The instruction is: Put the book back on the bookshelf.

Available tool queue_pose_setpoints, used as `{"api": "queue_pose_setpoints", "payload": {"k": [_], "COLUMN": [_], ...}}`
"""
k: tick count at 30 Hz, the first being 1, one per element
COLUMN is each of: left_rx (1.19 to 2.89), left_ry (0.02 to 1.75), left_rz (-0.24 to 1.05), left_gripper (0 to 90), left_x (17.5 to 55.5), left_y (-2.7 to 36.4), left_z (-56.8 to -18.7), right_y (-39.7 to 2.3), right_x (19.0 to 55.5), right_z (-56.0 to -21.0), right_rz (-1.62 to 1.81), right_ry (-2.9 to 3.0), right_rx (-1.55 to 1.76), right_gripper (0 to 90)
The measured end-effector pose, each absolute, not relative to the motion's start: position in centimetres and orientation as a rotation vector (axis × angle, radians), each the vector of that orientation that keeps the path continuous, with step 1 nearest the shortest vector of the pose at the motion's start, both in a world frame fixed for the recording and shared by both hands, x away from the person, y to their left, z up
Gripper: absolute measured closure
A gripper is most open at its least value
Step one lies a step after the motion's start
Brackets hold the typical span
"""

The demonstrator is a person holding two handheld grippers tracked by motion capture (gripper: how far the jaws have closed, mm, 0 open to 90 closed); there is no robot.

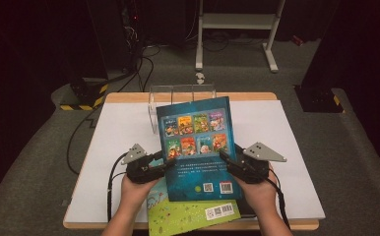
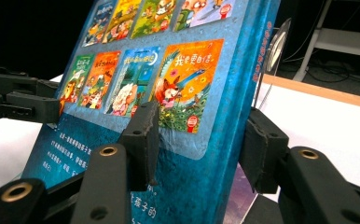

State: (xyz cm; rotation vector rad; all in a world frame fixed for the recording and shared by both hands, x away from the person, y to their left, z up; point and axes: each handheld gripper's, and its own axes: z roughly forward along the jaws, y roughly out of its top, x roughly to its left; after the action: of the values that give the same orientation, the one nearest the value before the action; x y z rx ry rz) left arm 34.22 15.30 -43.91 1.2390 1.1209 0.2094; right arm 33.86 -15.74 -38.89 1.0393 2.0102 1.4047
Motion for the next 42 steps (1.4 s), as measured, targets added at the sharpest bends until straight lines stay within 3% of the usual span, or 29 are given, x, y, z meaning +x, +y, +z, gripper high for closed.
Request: {"api": "queue_pose_setpoints", "payload": {"k": [28, 42], "left_rx": [1.125, 1.104], "left_ry": [1.034, 1.012], "left_rz": [0.39, 0.48], "left_gripper": [59.8, 60.1], "left_x": [33.3, 34.4], "left_y": [16.4, 17.1], "left_z": [-41.5, -40.9], "right_y": [-13.9, -12.4], "right_x": [32.9, 33.8], "right_z": [-36.1, -35.1], "right_rz": [1.414, 1.427], "right_ry": [1.896, 1.855], "right_rx": [0.935, 0.872], "right_gripper": [55.5, 55.2]}}
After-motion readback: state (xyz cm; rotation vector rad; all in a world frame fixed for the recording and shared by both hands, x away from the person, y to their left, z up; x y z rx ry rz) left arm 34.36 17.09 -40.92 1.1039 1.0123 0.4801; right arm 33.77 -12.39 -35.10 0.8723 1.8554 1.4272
